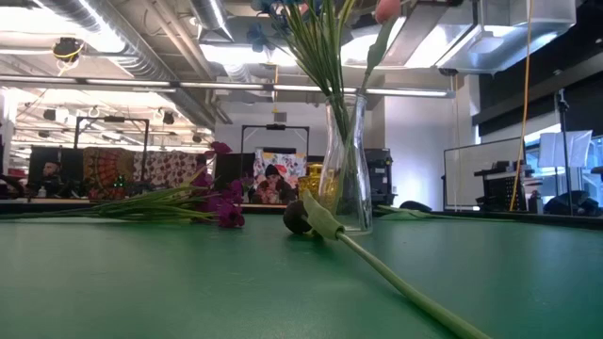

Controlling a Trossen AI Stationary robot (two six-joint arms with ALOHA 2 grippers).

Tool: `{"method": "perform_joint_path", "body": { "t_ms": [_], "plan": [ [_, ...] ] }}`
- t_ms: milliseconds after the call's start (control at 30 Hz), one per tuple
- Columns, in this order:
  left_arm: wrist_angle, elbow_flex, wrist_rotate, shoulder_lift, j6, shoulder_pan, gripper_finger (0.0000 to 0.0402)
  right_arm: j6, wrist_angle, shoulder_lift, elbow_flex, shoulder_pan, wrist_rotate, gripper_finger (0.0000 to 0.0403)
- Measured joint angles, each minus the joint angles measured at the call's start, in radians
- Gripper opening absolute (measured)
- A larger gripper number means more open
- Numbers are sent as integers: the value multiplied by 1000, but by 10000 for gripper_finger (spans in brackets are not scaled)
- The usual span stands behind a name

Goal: Sort flowers into vase by color
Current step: Put the blue flowers into the transparent vase

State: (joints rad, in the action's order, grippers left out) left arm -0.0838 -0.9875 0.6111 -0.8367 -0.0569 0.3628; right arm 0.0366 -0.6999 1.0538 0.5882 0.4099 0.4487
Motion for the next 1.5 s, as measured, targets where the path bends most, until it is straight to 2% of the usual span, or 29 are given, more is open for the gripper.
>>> {"method": "perform_joint_path", "body": {
  "t_ms": [133,267,433,667,800,1133,1333,1500],
  "plan": [
    [102,147,2,47,-1,-1,153,-2,-117,49,-78,0,15,1],
    [202,277,47,90,10,-3,153,-5,-254,133,-120,0,44,1],
    [267,363,54,107,54,-22,153,-30,-354,275,-117,-69,12,1],
    [255,377,54,106,94,-31,153,-123,-441,467,-117,-181,-53,1],
    [252,377,54,106,99,-31,153,-166,-487,534,-117,-208,-110,1],
    [238,377,54,106,108,-31,153,-193,-461,553,-116,-207,-175,1],
    [217,377,53,106,125,-31,153,-190,-367,548,-116,-207,-180,20],
    [202,377,53,106,129,-31,153,-189,-358,541,-116,-207,-211,30]
  ]
}}
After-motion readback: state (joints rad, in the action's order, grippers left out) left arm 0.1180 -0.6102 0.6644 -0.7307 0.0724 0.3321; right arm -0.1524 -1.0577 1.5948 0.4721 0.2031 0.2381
